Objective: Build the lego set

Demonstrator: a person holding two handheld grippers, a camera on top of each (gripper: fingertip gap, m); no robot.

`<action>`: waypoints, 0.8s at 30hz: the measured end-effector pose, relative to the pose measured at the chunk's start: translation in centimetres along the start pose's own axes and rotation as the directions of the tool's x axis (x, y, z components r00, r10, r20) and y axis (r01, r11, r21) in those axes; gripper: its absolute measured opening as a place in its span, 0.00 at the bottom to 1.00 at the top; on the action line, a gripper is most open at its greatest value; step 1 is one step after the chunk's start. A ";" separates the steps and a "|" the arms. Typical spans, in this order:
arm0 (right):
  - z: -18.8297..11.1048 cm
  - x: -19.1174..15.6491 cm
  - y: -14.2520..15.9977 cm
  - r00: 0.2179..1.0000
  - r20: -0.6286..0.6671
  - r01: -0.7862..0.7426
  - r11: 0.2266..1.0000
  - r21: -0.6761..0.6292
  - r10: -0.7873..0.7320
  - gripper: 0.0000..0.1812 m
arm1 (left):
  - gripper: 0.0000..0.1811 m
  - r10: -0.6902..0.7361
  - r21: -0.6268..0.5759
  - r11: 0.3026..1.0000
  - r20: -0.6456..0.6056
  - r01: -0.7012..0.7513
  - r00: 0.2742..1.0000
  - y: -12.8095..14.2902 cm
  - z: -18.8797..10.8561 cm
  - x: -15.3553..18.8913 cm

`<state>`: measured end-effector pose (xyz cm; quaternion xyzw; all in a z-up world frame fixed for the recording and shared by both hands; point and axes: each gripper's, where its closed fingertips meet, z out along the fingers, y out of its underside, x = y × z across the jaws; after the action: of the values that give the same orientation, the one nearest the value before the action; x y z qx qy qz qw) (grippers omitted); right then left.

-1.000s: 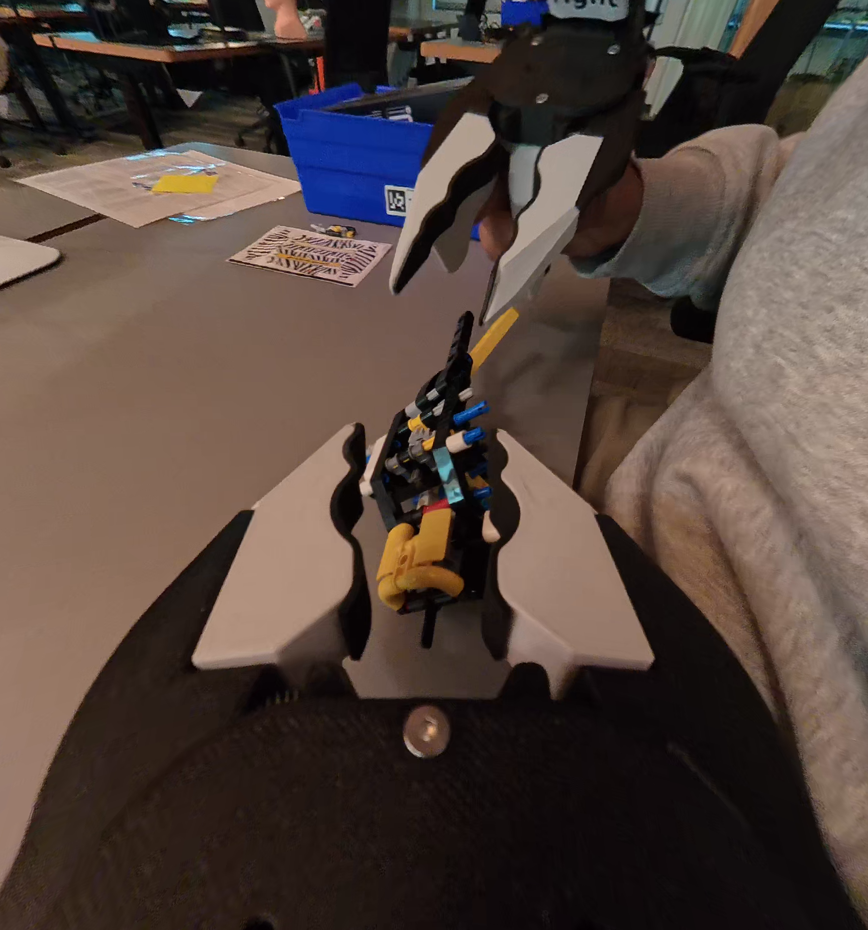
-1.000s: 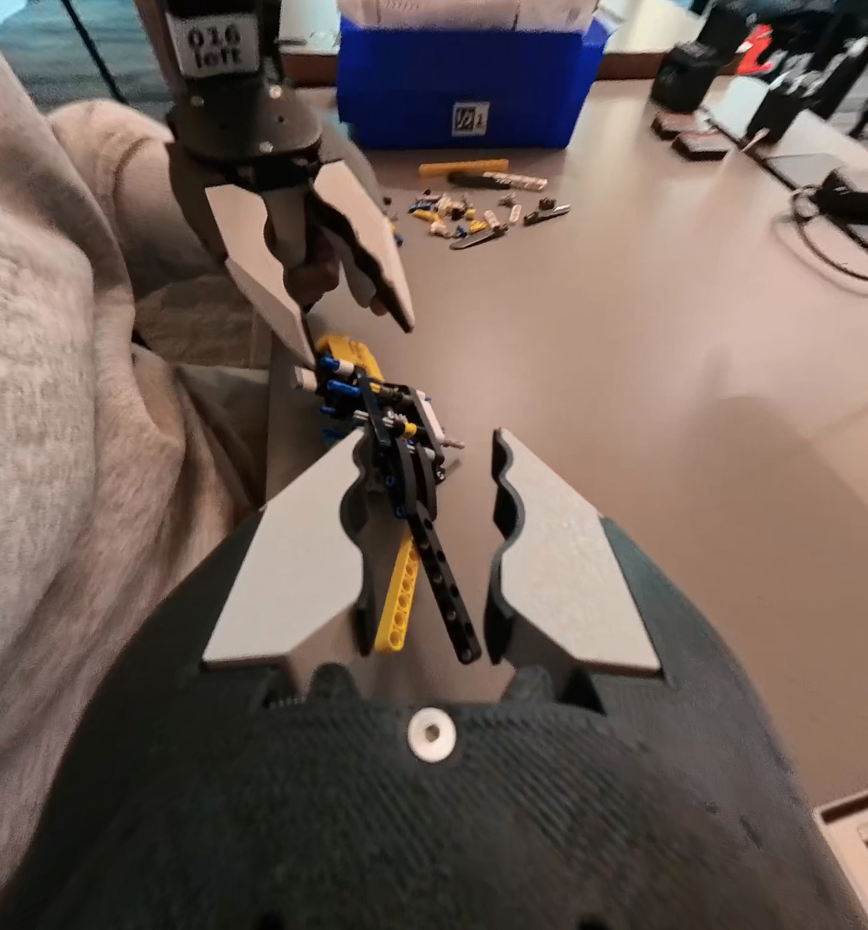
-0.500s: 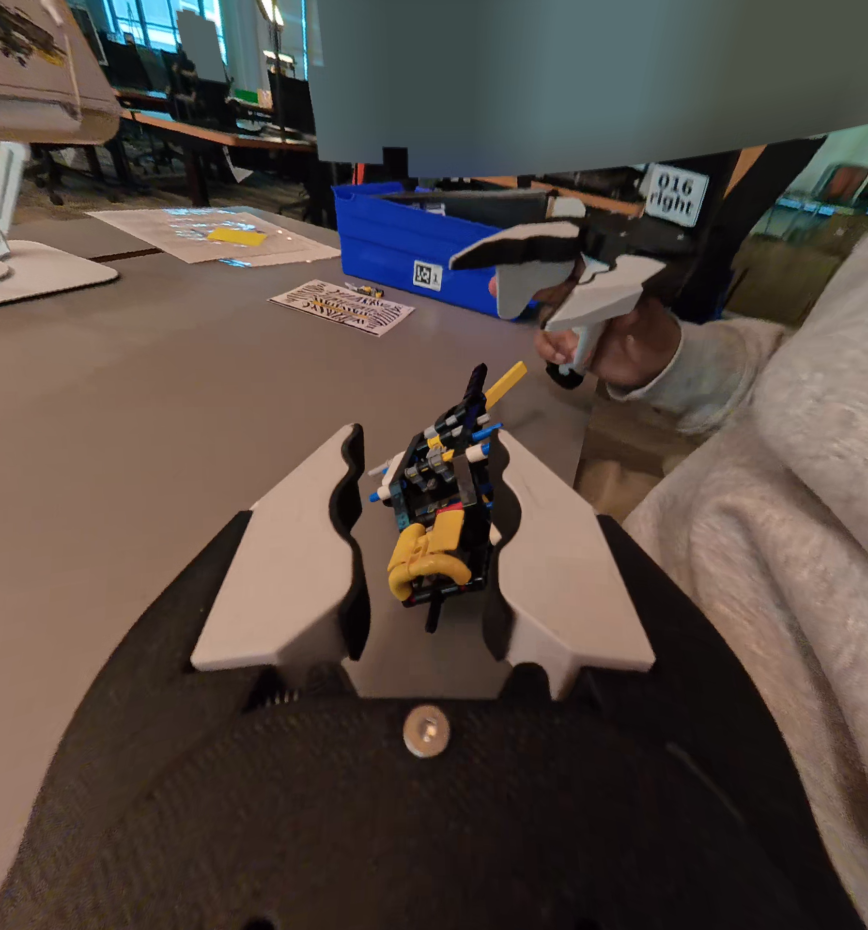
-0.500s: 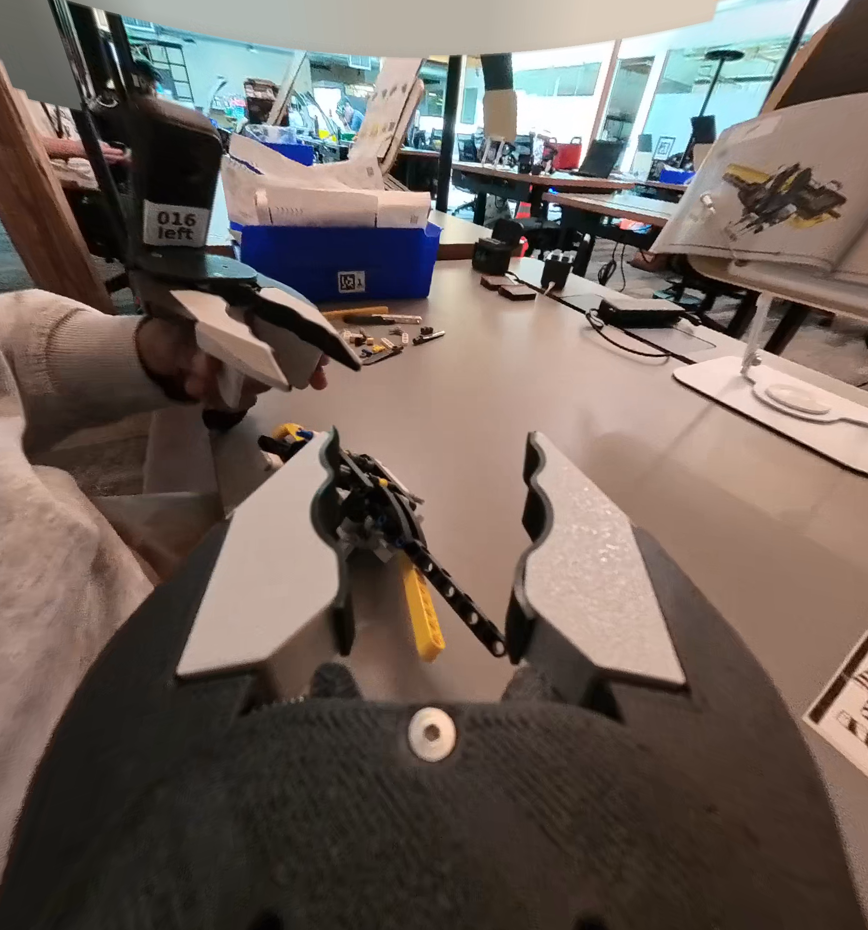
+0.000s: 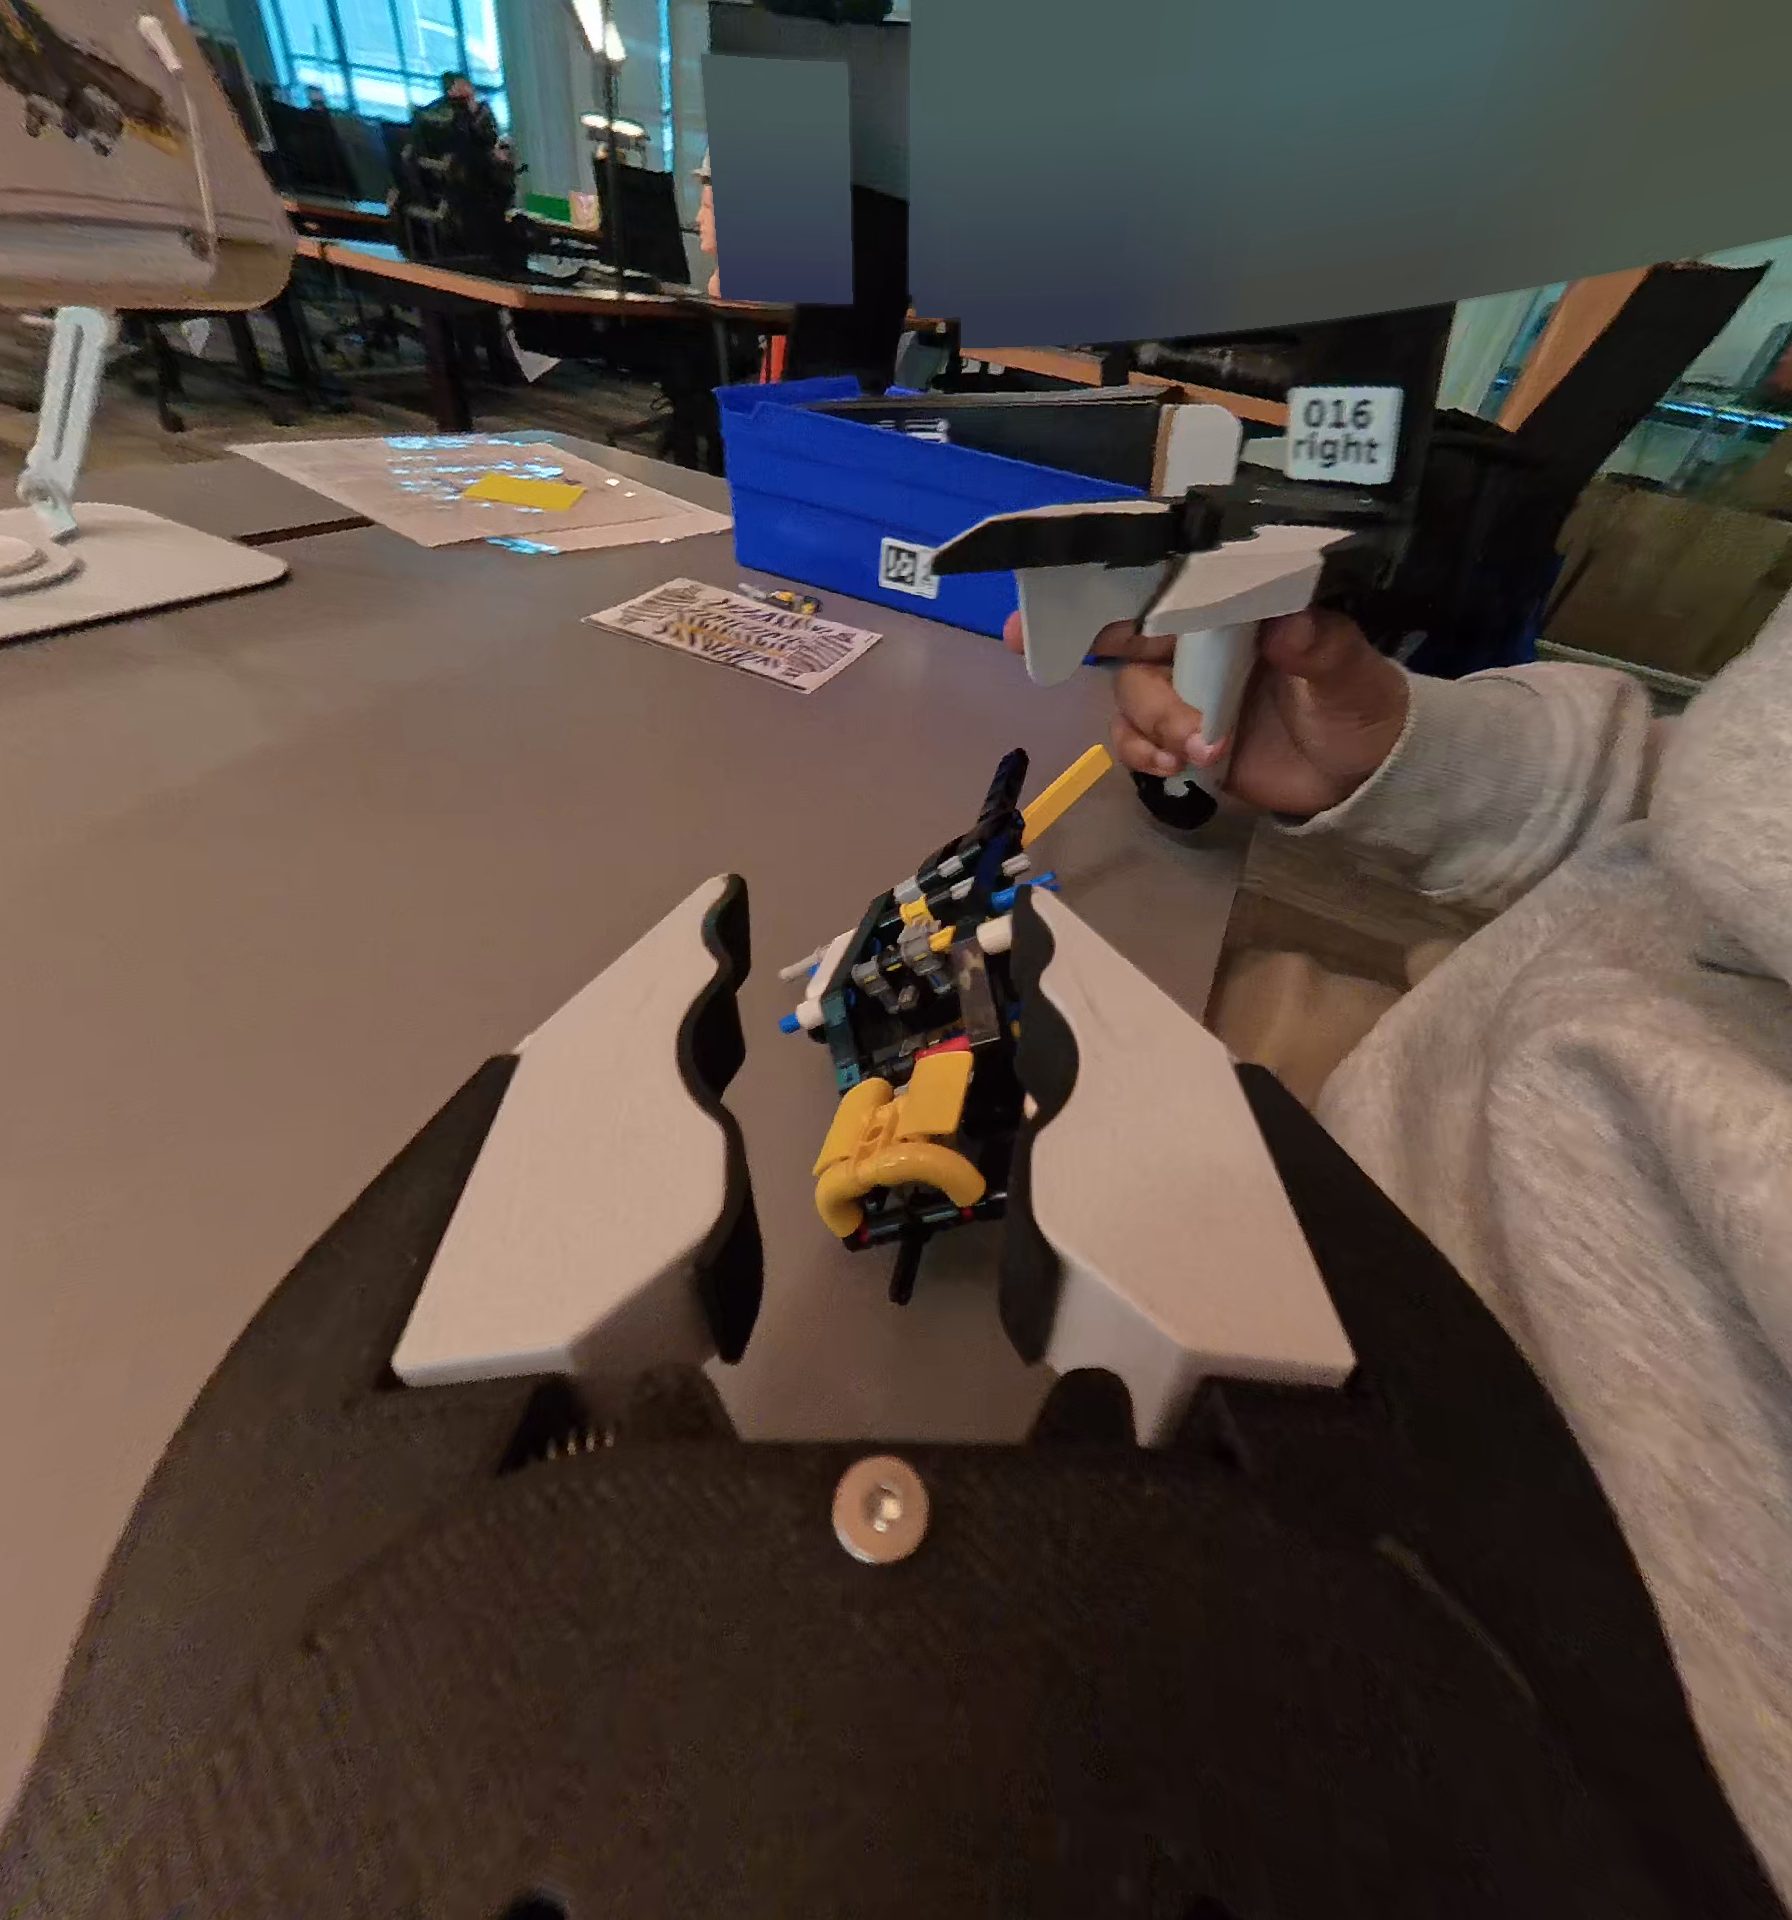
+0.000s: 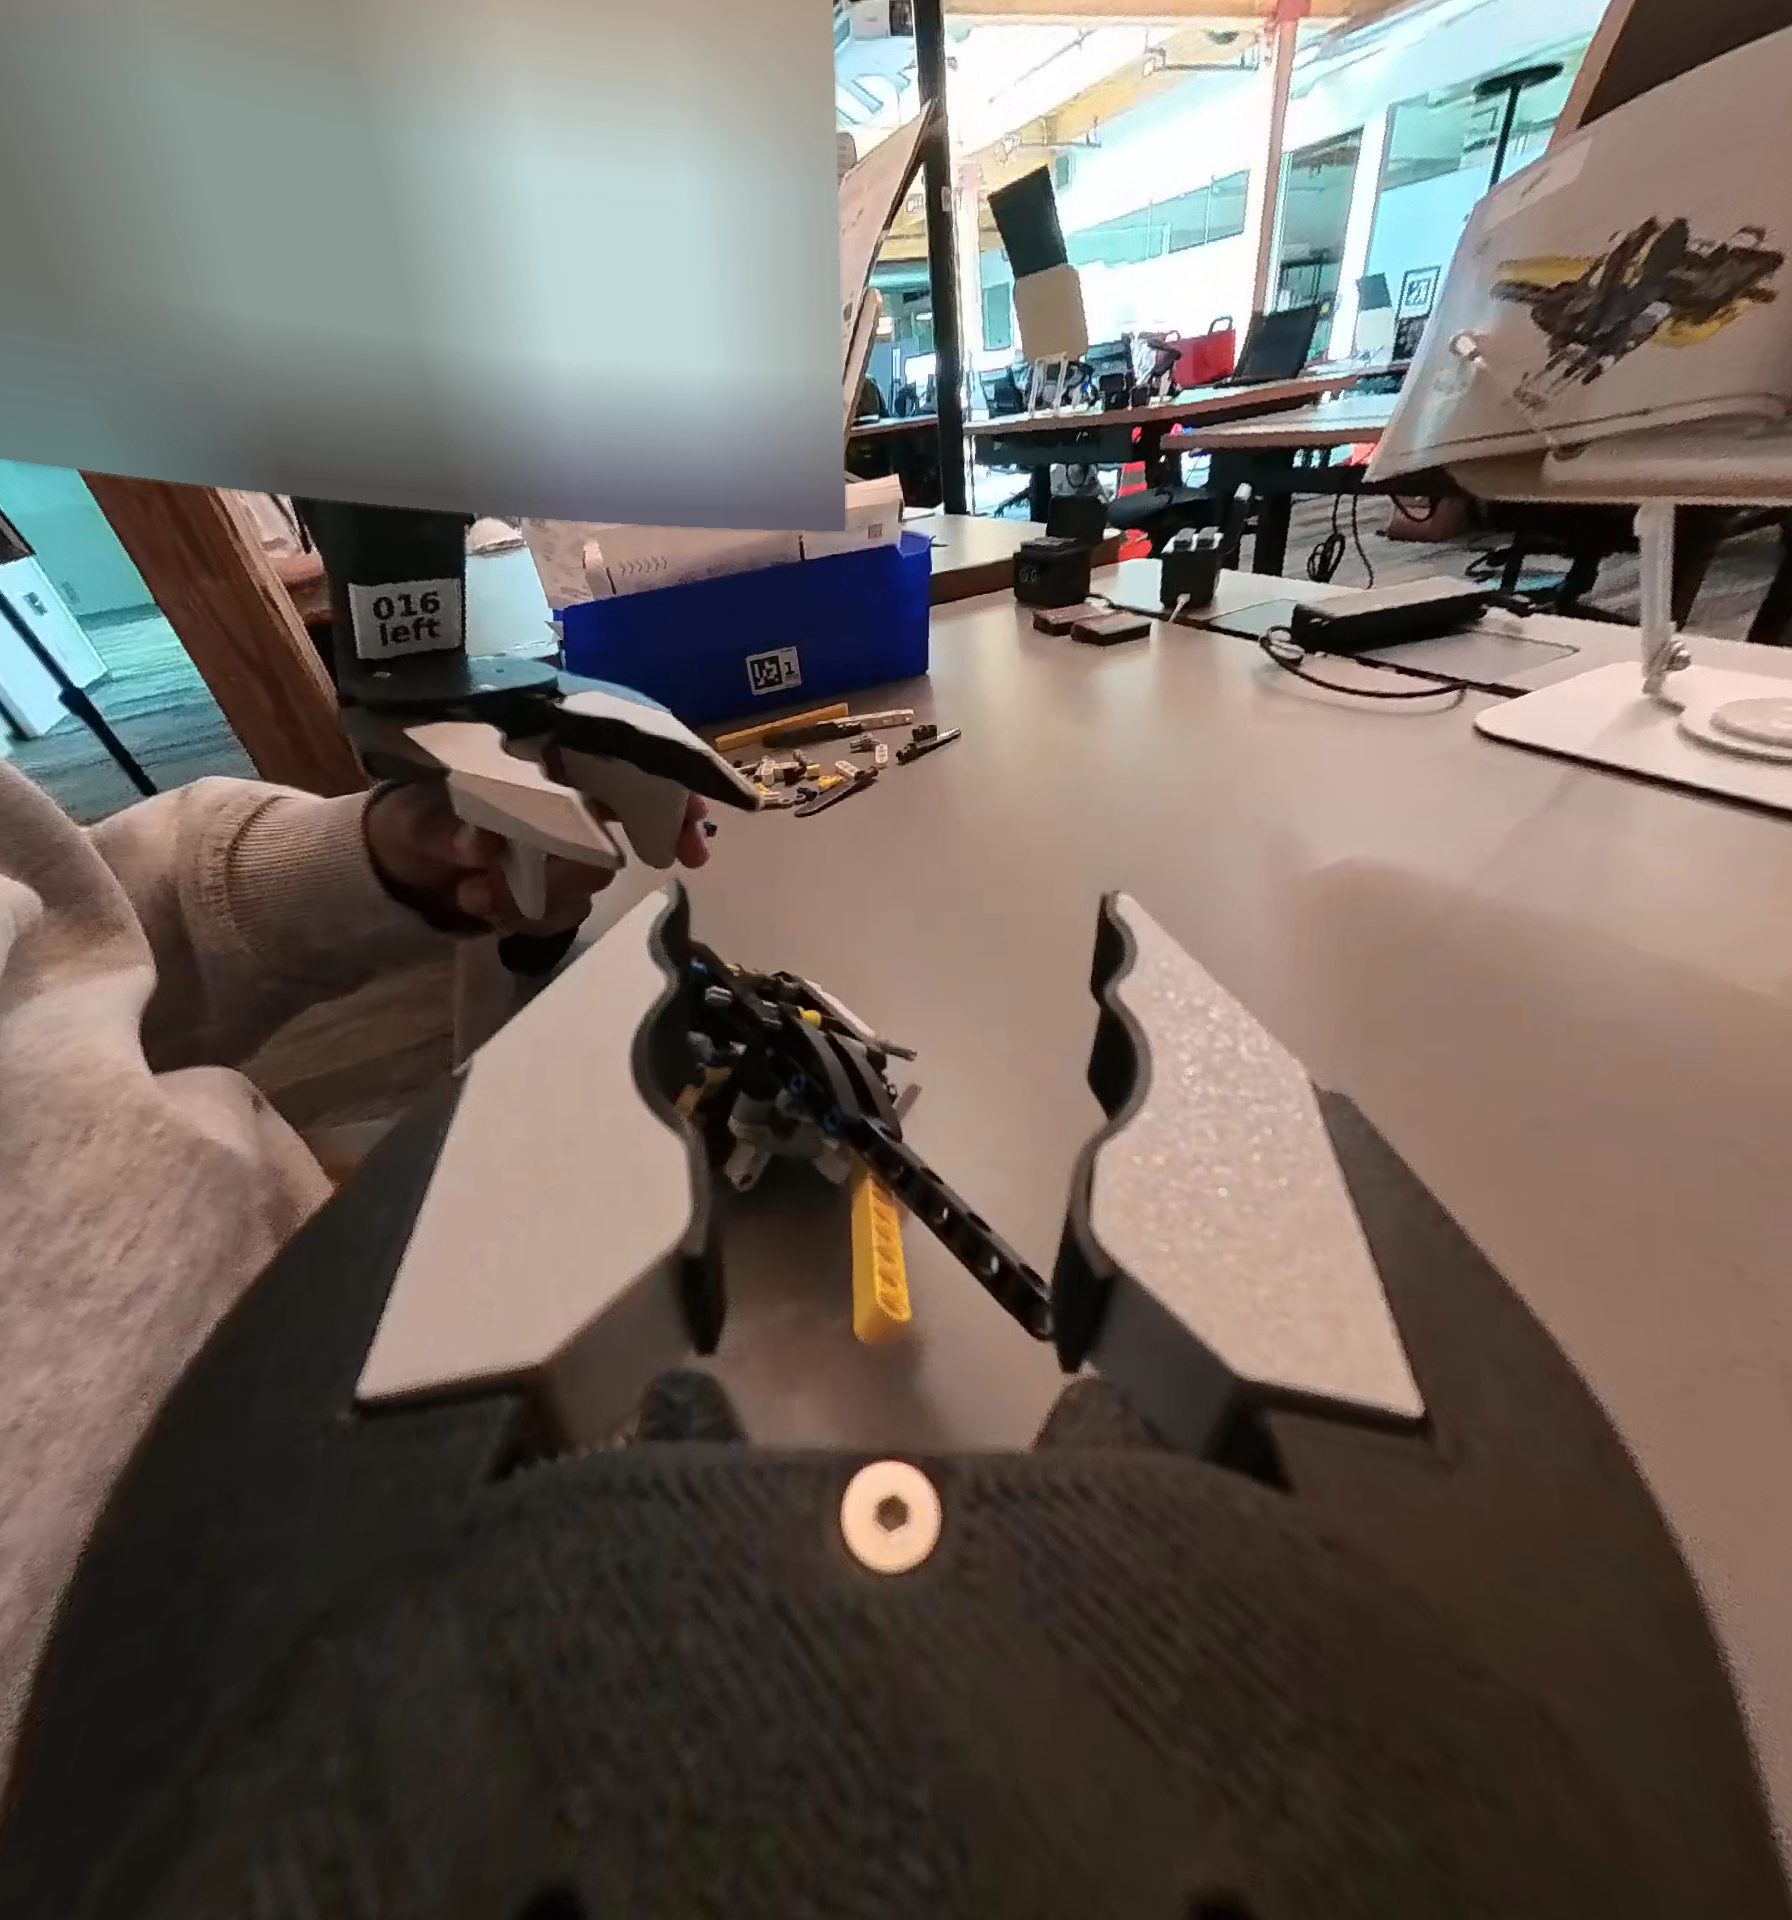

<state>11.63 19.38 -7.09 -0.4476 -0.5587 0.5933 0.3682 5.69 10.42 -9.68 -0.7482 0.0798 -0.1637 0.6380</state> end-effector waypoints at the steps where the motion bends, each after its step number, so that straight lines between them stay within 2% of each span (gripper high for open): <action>1: 0.1 -0.1 0.1 1.000 0.008 -0.007 1.000 -0.016 0.007 0.43 | 0.27 -0.022 -0.011 1.000 0.026 0.022 0.999 0.2 0.1 -0.5; 4: 0.7 -0.9 0.9 0.999 0.051 -0.012 0.994 -0.110 0.018 0.46 | 0.34 -0.145 -0.094 0.985 0.032 0.147 0.989 1.5 0.7 -1.1; 7: 1.2 -1.0 2.1 0.996 0.084 0.012 0.973 -0.230 0.008 0.44 | 0.39 -0.185 -0.145 0.972 0.020 0.186 0.983 2.1 1.4 -0.9; 11: 2.3 -0.8 2.7 0.976 0.179 -0.055 0.936 -0.348 0.124 0.44 | 0.45 -0.282 -0.193 0.943 -0.039 0.270 0.959 2.0 2.6 -0.3; 15: 3.2 -0.7 3.5 0.926 0.276 -0.101 0.874 -0.475 0.257 0.46 | 0.48 -0.434 -0.263 0.881 -0.118 0.393 0.893 1.7 3.5 -0.2; 20: 3.7 -0.6 5.1 0.871 0.346 -0.071 0.785 -0.615 0.350 0.45 | 0.46 -0.608 -0.368 0.759 -0.109 0.536 0.786 2.6 4.0 -0.5; 24: 4.1 -1.3 6.3 0.820 0.385 -0.052 0.726 -0.686 0.423 0.45 | 0.47 -0.625 -0.462 0.711 -0.071 0.529 0.778 4.1 4.1 0.2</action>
<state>8.61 16.18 -13.25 -0.4406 -0.7407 0.5041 -0.0562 7.64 13.45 -14.24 -0.8300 -0.0555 -0.4174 0.3657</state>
